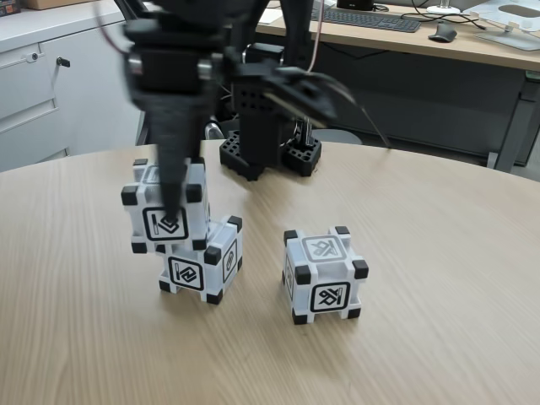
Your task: Stack cubes from left to right.
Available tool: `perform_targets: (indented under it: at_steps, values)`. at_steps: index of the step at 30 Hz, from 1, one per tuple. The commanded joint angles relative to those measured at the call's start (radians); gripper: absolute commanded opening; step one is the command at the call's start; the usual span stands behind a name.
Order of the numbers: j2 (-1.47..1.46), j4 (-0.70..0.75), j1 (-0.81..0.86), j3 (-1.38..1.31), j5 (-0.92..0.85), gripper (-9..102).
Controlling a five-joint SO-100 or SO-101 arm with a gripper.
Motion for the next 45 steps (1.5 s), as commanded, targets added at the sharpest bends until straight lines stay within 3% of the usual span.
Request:
perform_targets:
  at_steps: [1, 21, 33, 45]
  values:
    - [0.025, 0.002, -0.058, -0.034, 0.049, 34]
    - [0.025, 0.003, -0.453, -0.034, 0.299, 38]
    - [-0.037, -0.014, -0.439, -0.034, 0.207, 41]
    - [-0.245, -0.014, -0.439, -0.048, 0.227, 42]
